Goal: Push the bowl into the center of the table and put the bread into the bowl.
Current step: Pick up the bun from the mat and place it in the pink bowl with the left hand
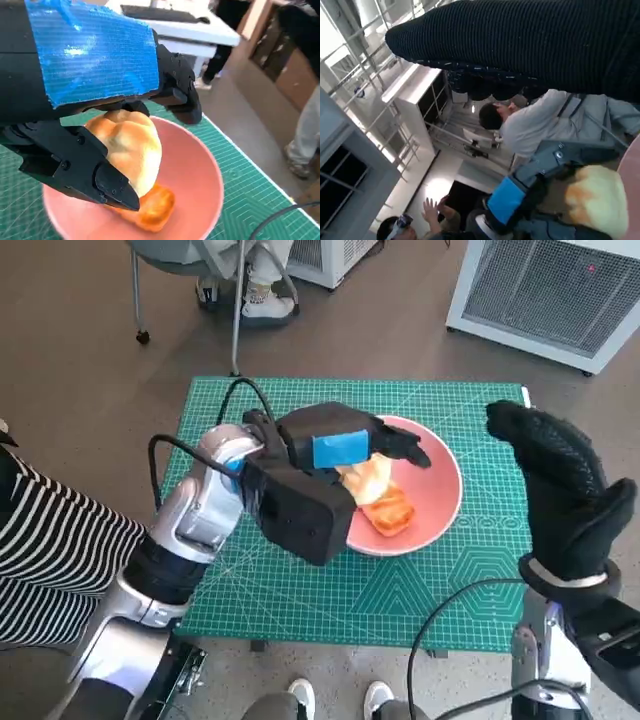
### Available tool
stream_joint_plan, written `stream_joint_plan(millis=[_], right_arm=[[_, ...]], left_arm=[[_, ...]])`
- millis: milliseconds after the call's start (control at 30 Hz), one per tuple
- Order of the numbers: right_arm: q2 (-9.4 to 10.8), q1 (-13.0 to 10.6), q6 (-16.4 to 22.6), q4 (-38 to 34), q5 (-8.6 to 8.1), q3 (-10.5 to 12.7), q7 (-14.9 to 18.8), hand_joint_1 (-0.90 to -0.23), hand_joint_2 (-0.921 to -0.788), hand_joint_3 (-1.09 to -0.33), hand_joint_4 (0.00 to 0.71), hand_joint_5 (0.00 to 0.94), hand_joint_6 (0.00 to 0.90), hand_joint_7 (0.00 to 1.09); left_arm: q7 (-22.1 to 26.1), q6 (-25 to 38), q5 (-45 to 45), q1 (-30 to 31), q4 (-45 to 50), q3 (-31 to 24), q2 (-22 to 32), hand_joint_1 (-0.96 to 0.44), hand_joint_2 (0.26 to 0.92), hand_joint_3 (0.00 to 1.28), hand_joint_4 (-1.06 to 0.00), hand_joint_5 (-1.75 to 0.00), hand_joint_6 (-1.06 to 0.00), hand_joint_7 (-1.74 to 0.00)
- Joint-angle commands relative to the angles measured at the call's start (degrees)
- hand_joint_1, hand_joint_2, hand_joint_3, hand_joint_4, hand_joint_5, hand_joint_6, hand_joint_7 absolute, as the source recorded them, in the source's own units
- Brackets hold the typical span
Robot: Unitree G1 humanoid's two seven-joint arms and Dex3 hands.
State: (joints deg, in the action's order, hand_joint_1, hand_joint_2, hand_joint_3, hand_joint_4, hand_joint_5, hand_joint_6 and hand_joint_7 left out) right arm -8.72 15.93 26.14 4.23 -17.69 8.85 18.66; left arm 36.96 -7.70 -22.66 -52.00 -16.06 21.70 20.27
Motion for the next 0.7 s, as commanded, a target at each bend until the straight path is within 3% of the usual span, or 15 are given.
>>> stream_joint_plan(millis=[33, 333, 700], right_arm=[[-0.44, -0.37, -1.02, 0.25, 0.93, 0.36, -0.95, -0.715, -0.921, -0.746, 0.193, 0.001, 0.057, 0.46], [-1.56, 1.44, -1.31, -0.23, 1.05, 0.87, -1.12, -0.715, -0.921, -0.756, 0.175, 0.0, 0.008, 0.5], [-3.22, 4.92, -2.01, -1.57, 1.49, 1.1, -1.06, -0.713, -0.921, -0.769, 0.18, 0.002, 0.006, 0.52]], left_arm=[[-0.3, -2.09, 1.62, 0.29, 0.08, -1.83, 1.29, -0.28, 0.777, 0.01, -0.17, 0.0, -0.22, -0.11], [2.02, -7.21, 9.33, -0.24, -7.26, -6.22, 1.76, -0.5, 0.798, 0.01, -0.06, 0.0, -0.16, -0.04], [1.55, -18.15, 20.79, 0.85, -18.01, -14.31, -0.23, -0.59, 0.876, 0.02, -0.05, 0.0, -0.16, -0.03]])
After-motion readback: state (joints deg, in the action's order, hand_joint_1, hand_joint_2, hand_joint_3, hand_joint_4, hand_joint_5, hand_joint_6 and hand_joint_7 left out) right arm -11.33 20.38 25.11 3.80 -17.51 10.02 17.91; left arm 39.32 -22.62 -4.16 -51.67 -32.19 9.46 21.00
